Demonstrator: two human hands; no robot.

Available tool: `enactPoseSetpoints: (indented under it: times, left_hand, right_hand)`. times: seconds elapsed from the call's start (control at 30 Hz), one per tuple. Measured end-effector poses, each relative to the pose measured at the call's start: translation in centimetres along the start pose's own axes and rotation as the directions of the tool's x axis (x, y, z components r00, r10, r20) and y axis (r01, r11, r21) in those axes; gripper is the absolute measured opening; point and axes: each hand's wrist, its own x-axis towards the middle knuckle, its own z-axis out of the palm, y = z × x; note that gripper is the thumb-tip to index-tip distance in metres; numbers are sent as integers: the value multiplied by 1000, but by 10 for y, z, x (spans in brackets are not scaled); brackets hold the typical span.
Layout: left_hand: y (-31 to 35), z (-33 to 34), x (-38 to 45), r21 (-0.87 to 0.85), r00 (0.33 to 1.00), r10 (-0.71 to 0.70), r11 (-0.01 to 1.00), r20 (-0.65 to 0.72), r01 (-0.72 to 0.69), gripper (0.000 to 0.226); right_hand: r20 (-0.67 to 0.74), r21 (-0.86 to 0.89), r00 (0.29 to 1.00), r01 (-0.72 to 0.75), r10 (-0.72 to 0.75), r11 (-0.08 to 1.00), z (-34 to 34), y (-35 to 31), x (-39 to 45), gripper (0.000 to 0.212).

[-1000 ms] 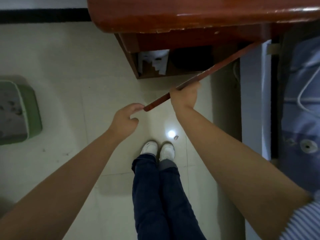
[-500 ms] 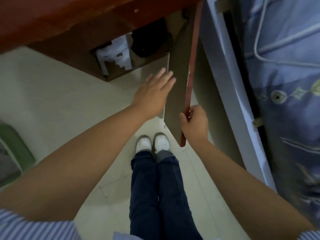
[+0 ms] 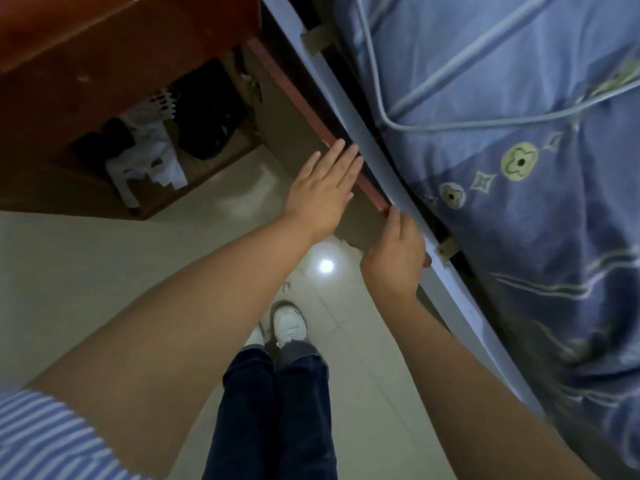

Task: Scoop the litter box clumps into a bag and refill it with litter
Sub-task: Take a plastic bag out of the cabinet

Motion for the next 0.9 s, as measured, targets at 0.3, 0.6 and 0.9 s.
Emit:
enactPoseSetpoints:
  times: [0.3, 0.6, 0.9]
  left_hand:
    - [-65, 31, -69, -37, 966, -214, 977, -146, 210, 48]
    - [-205, 103, -186, 98, 842, -511, 842, -170, 531, 58]
    - [-326, 196, -187, 382, 800, -169, 809, -576, 446, 40]
  right_hand:
    - [139, -148, 930, 359, -340, 921, 31, -50, -14, 68]
    - [174, -15, 690, 716, -703, 698, 143, -174, -15, 56]
    - [199, -93, 565, 825, -801, 558, 284, -259, 46, 41]
